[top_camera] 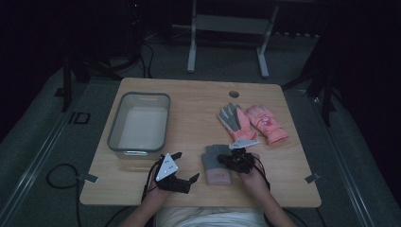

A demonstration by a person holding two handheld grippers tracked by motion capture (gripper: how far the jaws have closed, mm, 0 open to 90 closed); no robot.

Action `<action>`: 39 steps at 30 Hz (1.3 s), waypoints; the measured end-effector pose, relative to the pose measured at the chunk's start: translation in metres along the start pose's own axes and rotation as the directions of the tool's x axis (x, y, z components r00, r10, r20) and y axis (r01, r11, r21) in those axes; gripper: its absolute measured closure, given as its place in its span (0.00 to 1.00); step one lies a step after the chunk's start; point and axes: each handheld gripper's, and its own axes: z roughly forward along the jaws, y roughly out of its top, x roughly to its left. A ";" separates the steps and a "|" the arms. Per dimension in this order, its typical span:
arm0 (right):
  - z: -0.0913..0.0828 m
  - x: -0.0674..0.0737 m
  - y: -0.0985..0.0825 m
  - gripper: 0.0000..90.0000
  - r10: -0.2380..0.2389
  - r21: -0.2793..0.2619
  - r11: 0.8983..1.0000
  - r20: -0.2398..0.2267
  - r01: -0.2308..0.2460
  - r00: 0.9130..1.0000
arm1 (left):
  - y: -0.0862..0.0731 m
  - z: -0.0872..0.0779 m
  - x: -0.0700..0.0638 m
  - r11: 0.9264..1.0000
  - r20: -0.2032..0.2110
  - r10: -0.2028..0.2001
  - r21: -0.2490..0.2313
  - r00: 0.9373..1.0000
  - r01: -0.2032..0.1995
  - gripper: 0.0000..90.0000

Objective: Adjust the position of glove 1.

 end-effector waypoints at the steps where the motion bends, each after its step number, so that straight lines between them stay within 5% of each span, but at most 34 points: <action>1: 0.001 0.000 -0.001 0.95 0.002 -0.001 1.000 0.001 -0.002 1.000 | 0.000 0.000 0.000 1.000 0.000 0.000 0.002 1.000 0.000 0.00; 13: 0.004 0.002 -0.008 0.89 -0.014 -0.003 1.000 0.041 0.015 0.999 | 0.001 0.001 0.000 1.000 -0.043 0.001 0.009 0.999 -0.001 0.00; 19: -0.021 -0.004 0.001 0.77 -0.012 -0.078 0.997 0.080 0.018 0.997 | 0.009 0.007 -0.007 0.994 -0.058 0.065 0.086 0.996 -0.060 0.00; 24: -0.030 -0.025 0.013 0.68 -0.012 -0.104 0.994 0.109 0.023 0.994 | 0.027 0.014 -0.019 0.983 0.072 0.048 0.175 0.996 -0.060 0.00; 27: -0.023 -0.037 0.018 0.65 -0.008 -0.085 0.996 0.081 0.015 0.997 | 0.032 0.020 -0.029 0.968 0.166 0.106 0.210 0.980 -0.140 0.01; 30: -0.007 -0.046 0.018 0.62 0.013 -0.037 0.999 0.066 -0.011 0.998 | 0.034 0.028 -0.037 0.959 0.244 0.138 0.210 0.960 -0.191 0.16; 36: 0.012 -0.051 0.013 0.57 -0.001 0.030 1.000 0.059 -0.001 0.998 | 0.034 0.053 -0.046 0.892 0.332 0.254 0.284 0.909 -0.353 0.20; 39: 0.019 -0.055 0.010 0.54 0.010 0.044 0.999 0.043 -0.012 0.999 | 0.034 0.061 -0.046 0.876 0.342 0.282 0.289 0.896 -0.386 0.22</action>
